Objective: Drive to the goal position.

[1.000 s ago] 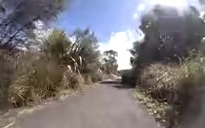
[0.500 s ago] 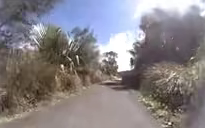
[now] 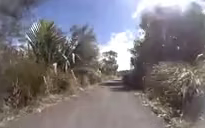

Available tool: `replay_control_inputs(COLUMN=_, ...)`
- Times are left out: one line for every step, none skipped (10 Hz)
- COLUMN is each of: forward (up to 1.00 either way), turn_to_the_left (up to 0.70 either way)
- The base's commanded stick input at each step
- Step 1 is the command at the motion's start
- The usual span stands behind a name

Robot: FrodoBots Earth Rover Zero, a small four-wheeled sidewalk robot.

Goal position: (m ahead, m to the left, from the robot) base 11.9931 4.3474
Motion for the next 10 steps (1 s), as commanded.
replay_control_inputs(forward=0.85, turn_to_the_left=-0.34)
replay_control_inputs(forward=0.85, turn_to_the_left=-0.34)
replay_control_inputs(forward=0.85, turn_to_the_left=-0.30)
replay_control_inputs(forward=0.85, turn_to_the_left=-0.25)
replay_control_inputs(forward=0.85, turn_to_the_left=0.00)
replay_control_inputs(forward=0.85, turn_to_the_left=0.00)
replay_control_inputs(forward=0.85, turn_to_the_left=0.00)
replay_control_inputs(forward=0.85, turn_to_the_left=0.00)
replay_control_inputs(forward=0.85, turn_to_the_left=0.00)
replay_control_inputs(forward=0.85, turn_to_the_left=0.00)
